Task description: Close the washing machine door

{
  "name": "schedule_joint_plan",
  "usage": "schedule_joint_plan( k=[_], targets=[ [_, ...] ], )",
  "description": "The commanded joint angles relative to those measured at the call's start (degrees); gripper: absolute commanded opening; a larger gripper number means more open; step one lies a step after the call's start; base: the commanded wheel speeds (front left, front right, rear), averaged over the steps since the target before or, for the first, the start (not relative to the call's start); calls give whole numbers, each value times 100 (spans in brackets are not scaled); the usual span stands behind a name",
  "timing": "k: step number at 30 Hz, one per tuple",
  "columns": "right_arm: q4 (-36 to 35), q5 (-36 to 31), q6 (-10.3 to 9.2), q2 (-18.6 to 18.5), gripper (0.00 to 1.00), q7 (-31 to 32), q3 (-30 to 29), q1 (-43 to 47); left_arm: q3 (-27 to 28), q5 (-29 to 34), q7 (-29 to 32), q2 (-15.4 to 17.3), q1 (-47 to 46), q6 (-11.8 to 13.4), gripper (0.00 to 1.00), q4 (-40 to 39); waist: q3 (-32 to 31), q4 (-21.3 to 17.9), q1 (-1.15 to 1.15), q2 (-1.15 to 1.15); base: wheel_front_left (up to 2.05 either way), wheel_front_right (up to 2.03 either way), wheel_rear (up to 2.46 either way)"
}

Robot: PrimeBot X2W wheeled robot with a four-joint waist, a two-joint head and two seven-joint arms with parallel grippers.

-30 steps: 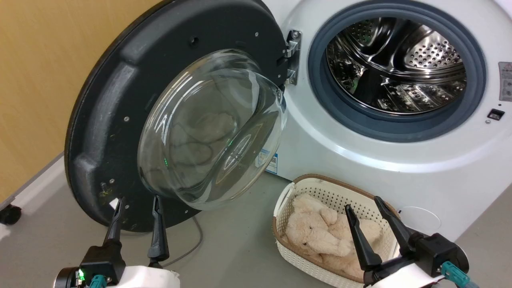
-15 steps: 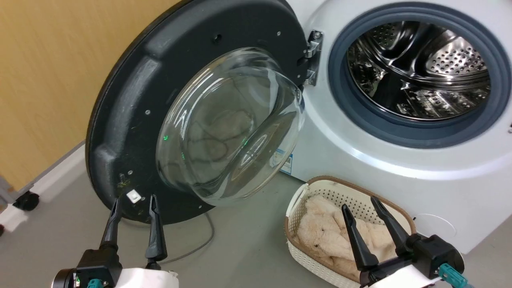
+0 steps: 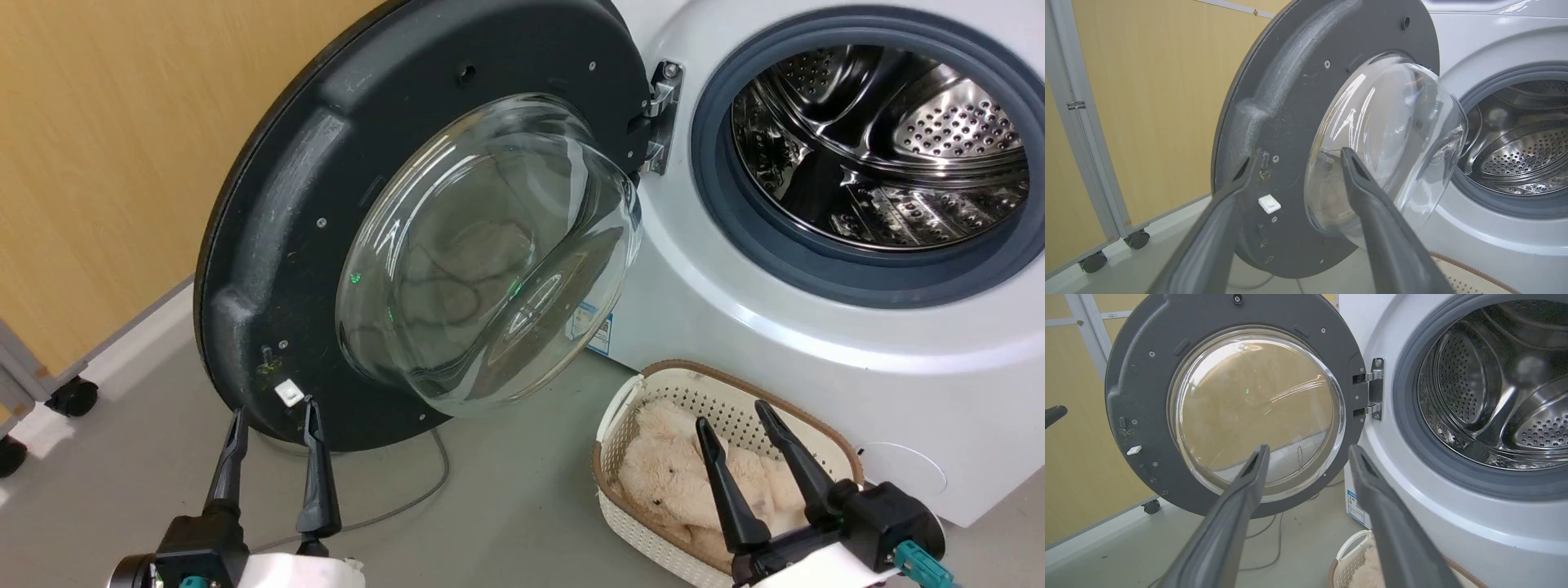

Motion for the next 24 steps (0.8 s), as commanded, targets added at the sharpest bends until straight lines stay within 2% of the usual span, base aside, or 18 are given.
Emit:
schedule_joint_plan(
  k=[1,2,3,4,8,12,19,24],
  targets=[
    [1,41,3,12,100,-27,8,-59,0,-21,-32,-1,41,10,100,17,1,0,0,0,0,0,0],
    [2,39,3,12,100,-27,13,-59,-8,-24,-32,-1,43,-16,100,33,-1,0,0,0,0,0,0],
    [6,36,3,12,100,-27,18,-59,-2,-46,-32,-1,42,-35,37,39,-4,0,0,0,0,0,0],
    [10,32,3,12,100,-27,24,-59,26,-97,-32,-1,30,-57,0,17,-4,0,0,0,0,0,0],
    [10,1,3,12,100,-27,46,-75,220,12,-32,16,-75,-176,0,-108,15,0,0,0,0,0,0],
    [-5,-41,3,12,100,-27,-4,-51,441,123,-32,176,-232,-406,0,-186,57,-8,0,0,0,0,0],
    [-121,-184,3,11,100,-27,-96,-73,1200,-93,-32,857,-1063,-819,0,-32,372,-164,0,0,0,0,0],
    [-139,-264,3,-14,100,-27,-86,-230,1741,-498,-32,1370,-1799,-1002,0,531,669,-363,0,0,0,0,0]
  ],
)
